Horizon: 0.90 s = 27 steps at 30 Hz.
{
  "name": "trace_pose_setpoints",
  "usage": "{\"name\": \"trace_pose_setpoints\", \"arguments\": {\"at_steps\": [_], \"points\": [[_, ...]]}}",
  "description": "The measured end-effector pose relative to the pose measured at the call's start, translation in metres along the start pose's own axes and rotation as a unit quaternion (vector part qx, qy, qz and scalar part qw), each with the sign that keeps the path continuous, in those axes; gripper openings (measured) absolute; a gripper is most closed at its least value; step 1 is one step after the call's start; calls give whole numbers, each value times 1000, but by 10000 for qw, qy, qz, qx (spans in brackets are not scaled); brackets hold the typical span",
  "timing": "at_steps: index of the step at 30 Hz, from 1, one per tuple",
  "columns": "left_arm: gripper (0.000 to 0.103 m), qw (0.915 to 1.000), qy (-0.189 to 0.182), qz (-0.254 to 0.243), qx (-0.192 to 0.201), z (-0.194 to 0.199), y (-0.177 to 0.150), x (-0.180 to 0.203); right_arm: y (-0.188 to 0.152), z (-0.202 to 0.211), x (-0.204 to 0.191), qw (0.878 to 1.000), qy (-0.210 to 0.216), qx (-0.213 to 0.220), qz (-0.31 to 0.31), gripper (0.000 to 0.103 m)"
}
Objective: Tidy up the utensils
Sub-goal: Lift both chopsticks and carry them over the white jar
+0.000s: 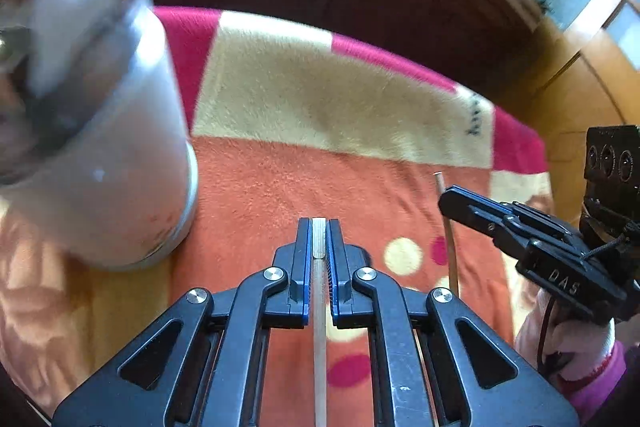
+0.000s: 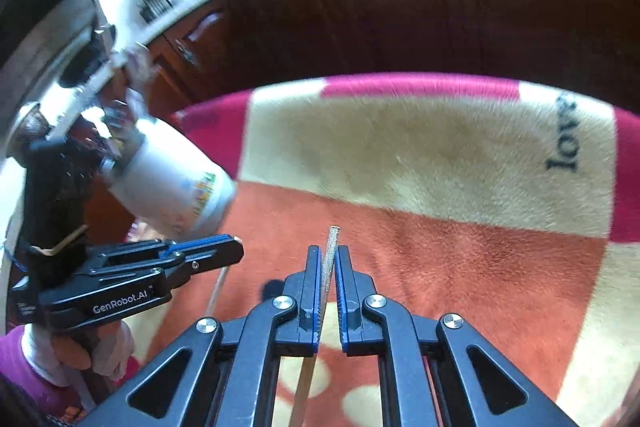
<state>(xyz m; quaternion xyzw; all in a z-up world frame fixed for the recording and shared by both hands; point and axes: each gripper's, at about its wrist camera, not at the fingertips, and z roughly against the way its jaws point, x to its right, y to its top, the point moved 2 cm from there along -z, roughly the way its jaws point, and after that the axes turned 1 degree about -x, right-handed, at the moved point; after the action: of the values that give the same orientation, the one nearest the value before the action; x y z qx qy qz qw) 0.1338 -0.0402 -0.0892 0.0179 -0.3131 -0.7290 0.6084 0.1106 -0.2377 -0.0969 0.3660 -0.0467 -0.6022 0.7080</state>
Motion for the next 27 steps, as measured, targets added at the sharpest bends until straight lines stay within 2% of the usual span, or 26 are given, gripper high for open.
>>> {"name": "trace_pose_setpoints", "arguments": {"at_steps": [10,16,27], "points": [[5,9965,-297,39,774,95,-16,7,-7,77,-50,9957,340,731,456,5],[5,9932,-369,-36,1106,137,-25,12,-19,106,-77,9914,410,964,787,5],[5,9860,-308,-39,1641,188,-14,8,-10,138,-107,9840,475,1334,1085,5]]}}
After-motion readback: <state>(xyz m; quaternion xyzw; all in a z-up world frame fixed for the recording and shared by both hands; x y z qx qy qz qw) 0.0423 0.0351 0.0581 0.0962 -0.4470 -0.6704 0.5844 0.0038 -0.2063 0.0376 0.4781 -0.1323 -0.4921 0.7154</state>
